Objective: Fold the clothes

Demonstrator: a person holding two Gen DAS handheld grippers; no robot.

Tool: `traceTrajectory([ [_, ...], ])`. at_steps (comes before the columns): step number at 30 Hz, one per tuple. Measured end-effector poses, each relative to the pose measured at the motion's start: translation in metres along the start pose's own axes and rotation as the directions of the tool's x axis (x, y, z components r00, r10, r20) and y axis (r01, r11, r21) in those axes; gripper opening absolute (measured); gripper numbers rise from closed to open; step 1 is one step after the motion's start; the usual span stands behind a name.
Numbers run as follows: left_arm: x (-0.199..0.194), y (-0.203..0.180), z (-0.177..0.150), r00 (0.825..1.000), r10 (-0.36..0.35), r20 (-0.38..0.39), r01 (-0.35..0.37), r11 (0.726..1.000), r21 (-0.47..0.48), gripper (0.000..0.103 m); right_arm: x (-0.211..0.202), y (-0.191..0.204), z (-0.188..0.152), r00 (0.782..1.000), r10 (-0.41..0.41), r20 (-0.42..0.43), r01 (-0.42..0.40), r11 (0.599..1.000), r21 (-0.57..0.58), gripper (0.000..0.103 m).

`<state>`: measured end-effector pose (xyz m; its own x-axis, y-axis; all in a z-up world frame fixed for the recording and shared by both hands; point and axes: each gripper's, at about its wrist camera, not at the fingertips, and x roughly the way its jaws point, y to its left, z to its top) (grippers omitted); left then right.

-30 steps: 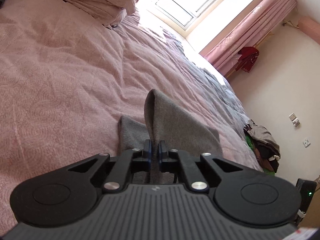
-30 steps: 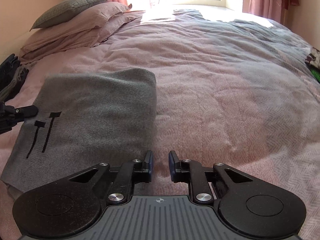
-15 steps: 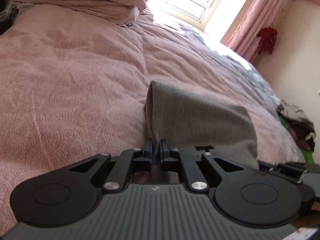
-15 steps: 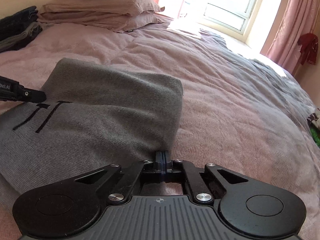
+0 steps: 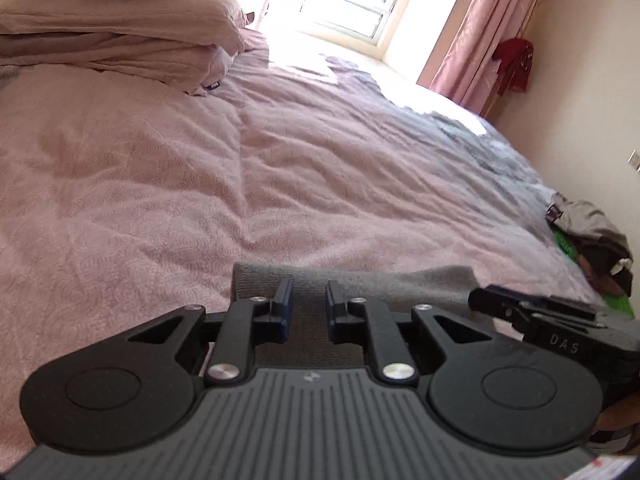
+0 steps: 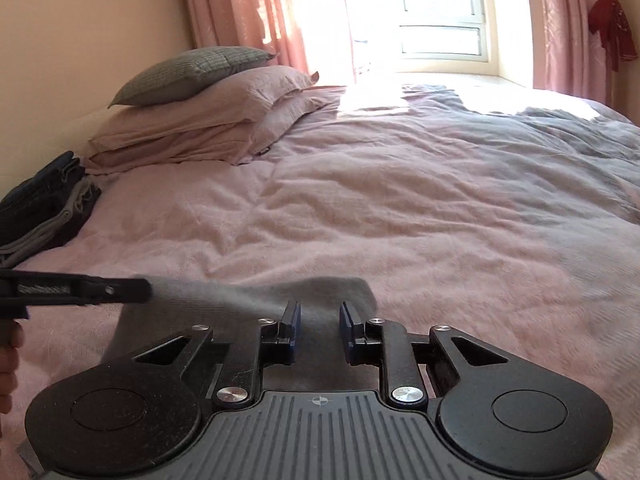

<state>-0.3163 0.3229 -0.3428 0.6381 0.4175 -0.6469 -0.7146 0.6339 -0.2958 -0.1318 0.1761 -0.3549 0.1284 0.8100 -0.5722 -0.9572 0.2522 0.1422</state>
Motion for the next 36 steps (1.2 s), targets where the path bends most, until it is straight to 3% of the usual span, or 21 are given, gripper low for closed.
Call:
traceTrajectory([
  [2, 0.026, 0.003, -0.009, 0.997, 0.076, -0.023, -0.076, 0.997, 0.016, 0.013, 0.019, 0.005, -0.003, 1.000, -0.025, 0.003, 0.025, 0.997, -0.078, 0.019],
  [4, 0.041, 0.014, -0.019, 0.997, 0.074, -0.015, -0.075, 0.997, -0.006, 0.014, 0.040, 0.001, -0.008, 0.998, -0.050, -0.032, 0.046, 0.992, -0.118, 0.019],
  [6, 0.043, 0.024, -0.021, 0.998, 0.058, -0.001, -0.057, 0.997, -0.050, 0.013, 0.055, -0.010, -0.014, 0.998, -0.033, -0.048, 0.028, 0.995, -0.093, 0.020],
  [8, 0.044, 0.025, -0.020, 0.996, 0.088, 0.004, -0.088, 0.995, -0.043, 0.003, 0.062, -0.019, -0.013, 0.998, -0.033, -0.052, 0.029, 0.997, -0.074, 0.020],
  [9, 0.044, 0.027, -0.019, 0.996, 0.088, -0.004, -0.088, 0.995, -0.049, 0.003, 0.063, -0.026, -0.013, 0.996, -0.073, -0.052, 0.071, 0.997, -0.040, 0.020],
  [10, 0.039, 0.030, -0.018, 0.996, 0.089, -0.010, -0.089, 0.994, -0.066, 0.003, 0.061, -0.034, -0.012, 0.989, -0.132, -0.068, 0.132, 0.991, 0.005, 0.028],
  [13, 0.009, 0.026, -0.016, 0.995, 0.097, 0.015, -0.097, 0.995, -0.039, 0.004, 0.022, -0.055, -0.009, 0.995, -0.087, -0.043, 0.092, 0.984, 0.151, 0.030],
  [15, -0.014, 0.022, -0.021, 0.995, 0.101, 0.017, -0.100, 0.994, -0.036, 0.008, -0.010, -0.051, -0.011, 0.996, -0.087, -0.016, 0.088, 0.988, 0.123, 0.030],
  [19, -0.066, -0.002, -0.052, 0.999, 0.032, 0.028, -0.032, 0.999, 0.003, 0.009, -0.071, -0.023, -0.035, 0.999, 0.042, -0.020, -0.040, 0.996, 0.078, 0.031],
  [21, -0.080, -0.015, -0.076, 0.999, 0.035, 0.007, -0.035, 0.999, 0.038, 0.009, -0.089, -0.003, -0.059, 0.996, 0.074, -0.045, -0.072, 0.997, 0.042, 0.031],
  [23, -0.088, -0.023, -0.103, 0.996, 0.086, -0.018, -0.085, 0.995, 0.053, 0.010, -0.097, 0.014, -0.086, 0.993, 0.057, -0.106, -0.058, 0.998, -0.007, 0.032],
  [26, -0.106, -0.026, -0.127, 0.992, 0.126, 0.006, -0.126, 0.992, 0.008, 0.010, -0.109, 0.030, -0.117, 0.995, -0.023, -0.100, 0.017, 0.998, -0.058, 0.035],
  [28, -0.117, -0.026, -0.133, 0.991, 0.135, 0.002, -0.135, 0.990, -0.045, 0.011, -0.115, 0.023, -0.121, 0.992, -0.015, -0.124, 0.017, 1.000, 0.015, 0.036],
  [31, -0.128, -0.032, -0.135, 0.985, 0.172, -0.008, -0.172, 0.984, -0.051, 0.012, -0.122, 0.017, -0.118, 0.987, -0.010, -0.162, 0.021, 0.998, 0.062, 0.038],
  [36, -0.157, -0.047, -0.141, 0.977, 0.205, -0.055, -0.209, 0.975, -0.081, 0.027, -0.150, 0.028, -0.116, 0.985, -0.034, -0.167, 0.044, 0.997, 0.062, 0.041],
])
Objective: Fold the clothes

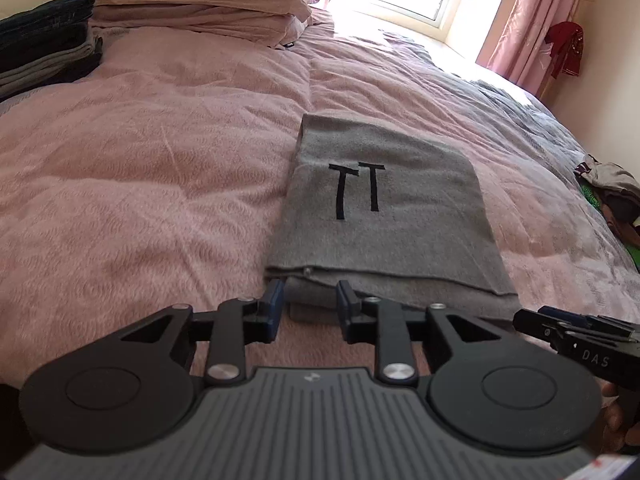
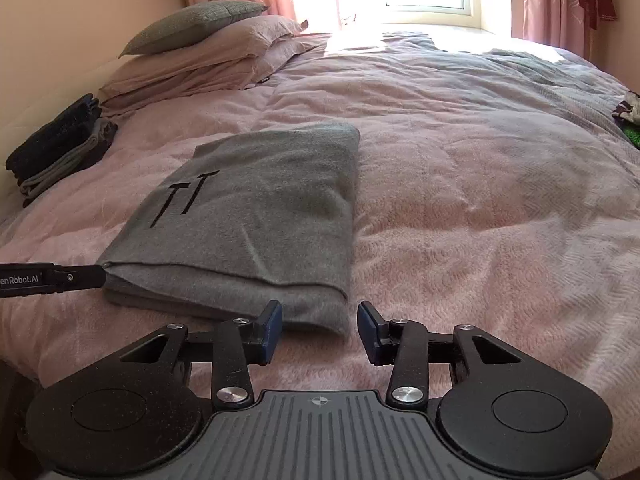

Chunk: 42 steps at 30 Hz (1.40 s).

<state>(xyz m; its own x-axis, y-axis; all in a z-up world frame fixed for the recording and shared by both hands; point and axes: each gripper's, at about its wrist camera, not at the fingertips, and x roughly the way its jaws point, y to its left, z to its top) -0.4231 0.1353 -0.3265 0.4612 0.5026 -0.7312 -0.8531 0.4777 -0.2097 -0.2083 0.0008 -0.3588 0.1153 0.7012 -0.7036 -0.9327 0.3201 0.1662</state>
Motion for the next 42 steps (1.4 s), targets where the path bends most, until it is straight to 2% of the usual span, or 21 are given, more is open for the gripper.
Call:
traceTrajectory([
  [2, -0.015, -0.006, -0.007, 1.000, 0.015, -0.011, -0.015, 1.000, 0.003, 0.032, -0.015, 0.005, -0.006, 1.000, 0.023, 0.000, -0.023, 1.000, 0.019, 0.054],
  [4, -0.029, -0.014, -0.014, 0.999, 0.028, -0.017, -0.028, 0.999, 0.016, 0.038, -0.030, 0.011, -0.011, 0.999, 0.039, -0.001, -0.039, 0.999, 0.038, 0.059],
  [7, -0.048, -0.023, -0.024, 0.999, 0.032, -0.022, -0.031, 0.999, 0.043, 0.046, -0.049, 0.019, -0.017, 0.999, 0.051, 0.004, -0.051, 0.998, 0.034, 0.061],
  [14, -0.085, -0.040, -0.042, 1.000, 0.018, -0.010, -0.016, 0.994, 0.109, 0.053, -0.084, 0.033, -0.032, 0.999, 0.048, 0.020, -0.048, 0.999, 0.003, 0.062],
  [23, -0.110, -0.046, -0.053, 1.000, -0.014, 0.022, 0.010, 0.987, 0.159, 0.055, -0.111, 0.043, -0.051, 0.998, 0.035, 0.044, -0.035, 0.999, -0.002, 0.062],
  [33, -0.113, -0.040, -0.051, 1.000, -0.012, 0.021, 0.009, 0.987, 0.162, 0.056, -0.111, 0.050, -0.050, 0.998, 0.037, 0.041, -0.036, 0.999, -0.013, 0.062],
  [42, -0.096, -0.024, -0.043, 1.000, 0.015, -0.024, -0.011, 0.988, 0.154, 0.056, -0.085, 0.056, -0.042, 0.998, 0.060, 0.002, -0.060, 0.998, -0.013, 0.062],
])
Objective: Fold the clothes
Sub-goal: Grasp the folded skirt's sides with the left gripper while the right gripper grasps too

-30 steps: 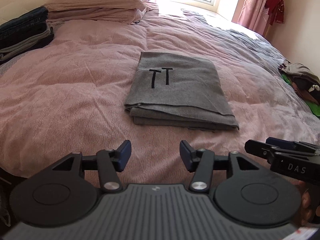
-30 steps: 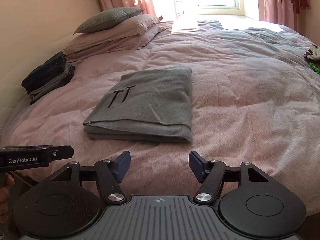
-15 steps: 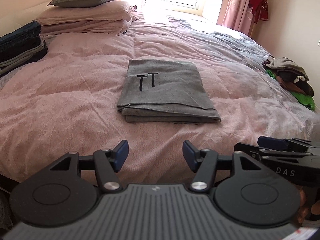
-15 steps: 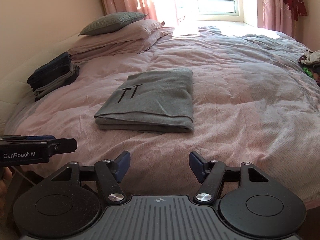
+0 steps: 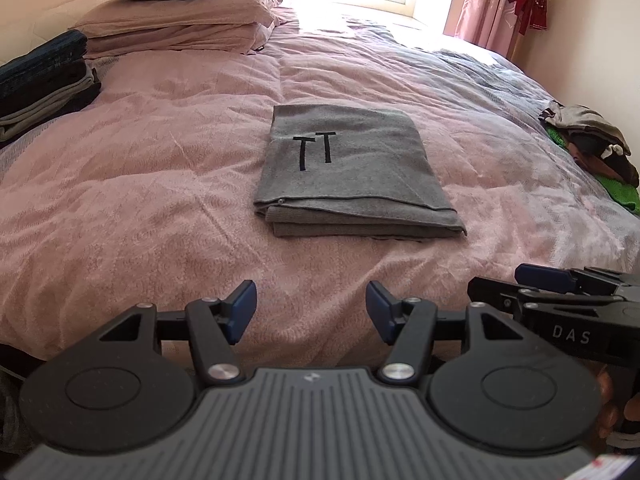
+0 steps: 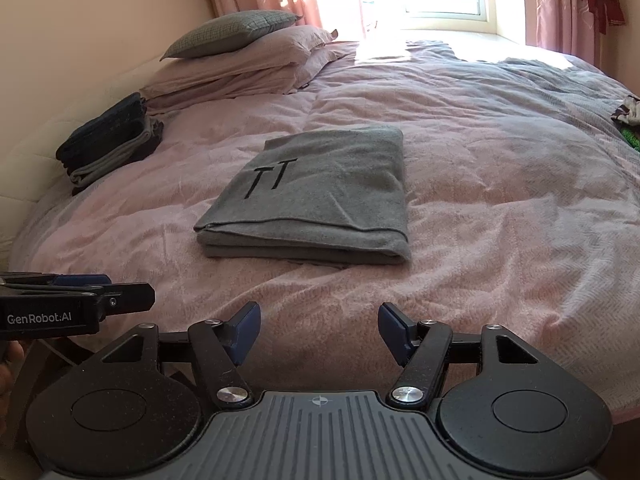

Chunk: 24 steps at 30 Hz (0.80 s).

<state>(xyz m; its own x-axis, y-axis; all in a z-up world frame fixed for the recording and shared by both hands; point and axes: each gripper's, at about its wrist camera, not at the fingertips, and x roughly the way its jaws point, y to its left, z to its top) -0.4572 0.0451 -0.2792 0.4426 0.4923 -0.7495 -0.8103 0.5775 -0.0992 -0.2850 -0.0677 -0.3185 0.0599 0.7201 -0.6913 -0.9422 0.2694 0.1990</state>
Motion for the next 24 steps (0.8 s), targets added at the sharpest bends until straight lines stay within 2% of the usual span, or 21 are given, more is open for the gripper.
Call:
traceTrajectory([
  [3, 0.005, 0.015, 0.002, 1.000, -0.009, 0.015, 0.010, 1.000, -0.024, 0.056, 0.012, -0.001, 0.005, 1.000, 0.016, 0.011, -0.016, 1.000, -0.010, 0.062],
  [6, 0.013, 0.031, 0.003, 0.999, -0.019, 0.050, 0.020, 0.999, -0.033, 0.054, 0.018, -0.009, 0.010, 0.996, 0.026, 0.088, -0.022, 0.999, -0.045, 0.062],
  [9, 0.028, 0.040, 0.008, 0.997, 0.002, 0.071, -0.002, 1.000, 0.007, 0.048, 0.024, -0.018, 0.012, 0.977, -0.023, 0.210, 0.061, 0.982, -0.177, 0.057],
  [11, 0.042, 0.039, 0.015, 0.996, 0.014, 0.089, -0.019, 0.998, 0.053, 0.046, 0.035, -0.019, 0.011, 0.961, -0.080, 0.266, 0.164, 0.937, -0.310, 0.045],
  [12, 0.048, 0.037, 0.019, 0.995, 0.012, 0.102, -0.020, 0.997, 0.079, 0.045, 0.043, -0.019, 0.009, 0.954, -0.097, 0.283, 0.203, 0.905, -0.373, 0.044],
  [15, 0.067, 0.025, 0.030, 0.990, 0.013, 0.137, -0.038, 0.982, 0.185, 0.045, 0.063, -0.019, 0.005, 0.953, -0.081, 0.293, 0.229, 0.825, -0.516, 0.039],
  [18, 0.086, 0.008, 0.039, 0.985, 0.010, 0.174, -0.067, 0.944, 0.323, 0.045, 0.082, -0.019, 0.002, 0.955, -0.091, 0.281, 0.247, 0.768, -0.591, 0.037],
  [21, 0.108, -0.013, 0.038, 0.984, 0.022, 0.177, -0.108, 0.863, 0.493, 0.046, 0.103, -0.016, -0.006, 0.962, -0.109, 0.251, 0.255, 0.693, -0.675, 0.035],
  [24, 0.123, -0.026, 0.029, 0.983, 0.034, 0.182, -0.140, 0.780, 0.610, 0.041, 0.111, -0.012, -0.015, 0.960, -0.101, 0.261, 0.265, 0.627, -0.732, 0.031],
])
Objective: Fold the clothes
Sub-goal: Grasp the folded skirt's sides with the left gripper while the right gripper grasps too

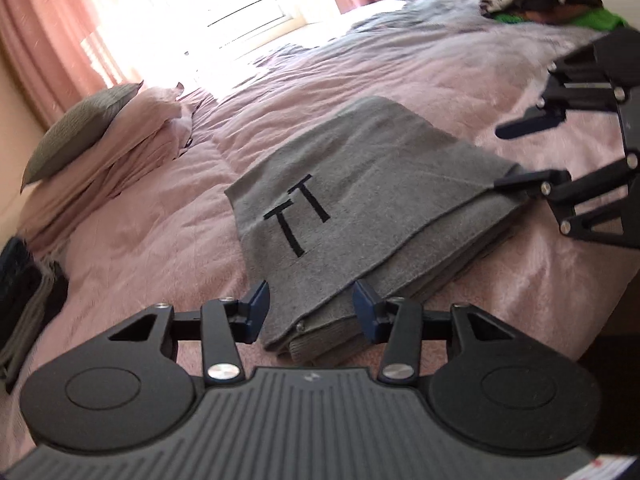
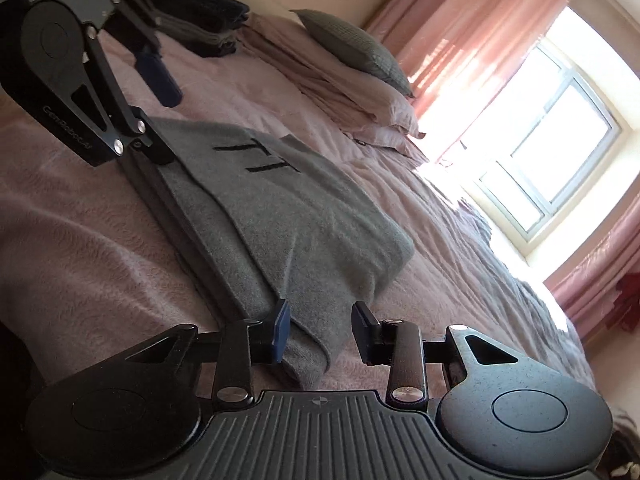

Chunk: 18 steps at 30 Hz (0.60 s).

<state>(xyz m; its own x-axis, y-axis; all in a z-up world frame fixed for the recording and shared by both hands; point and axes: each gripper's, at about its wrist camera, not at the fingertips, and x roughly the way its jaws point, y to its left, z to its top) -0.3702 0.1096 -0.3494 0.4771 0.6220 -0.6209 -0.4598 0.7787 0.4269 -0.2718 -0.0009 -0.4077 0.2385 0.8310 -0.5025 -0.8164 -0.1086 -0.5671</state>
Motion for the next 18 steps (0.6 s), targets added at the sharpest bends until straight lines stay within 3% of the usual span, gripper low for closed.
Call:
traceTrajectory([
  [4, 0.005, -0.014, -0.002, 1.000, 0.009, 0.030, -0.013, 0.991, 0.130, 0.032, 0.003, 0.010, 0.000, 1.000, -0.006, 0.003, 0.007, 0.997, -0.076, 0.028],
  [9, 0.010, -0.022, -0.006, 0.999, 0.018, 0.048, -0.028, 0.973, 0.231, 0.031, 0.003, 0.021, -0.003, 1.000, -0.018, 0.002, 0.018, 0.988, -0.153, 0.027],
  [15, 0.019, -0.018, -0.004, 0.999, -0.010, 0.043, 0.000, 0.974, 0.225, 0.030, 0.015, 0.038, -0.007, 0.998, -0.059, -0.028, 0.047, 0.946, -0.321, 0.025],
  [18, 0.023, -0.014, -0.003, 0.998, -0.057, 0.034, 0.050, 0.982, 0.181, 0.012, 0.025, 0.044, -0.010, 0.996, -0.089, -0.023, 0.075, 0.929, -0.361, 0.017],
])
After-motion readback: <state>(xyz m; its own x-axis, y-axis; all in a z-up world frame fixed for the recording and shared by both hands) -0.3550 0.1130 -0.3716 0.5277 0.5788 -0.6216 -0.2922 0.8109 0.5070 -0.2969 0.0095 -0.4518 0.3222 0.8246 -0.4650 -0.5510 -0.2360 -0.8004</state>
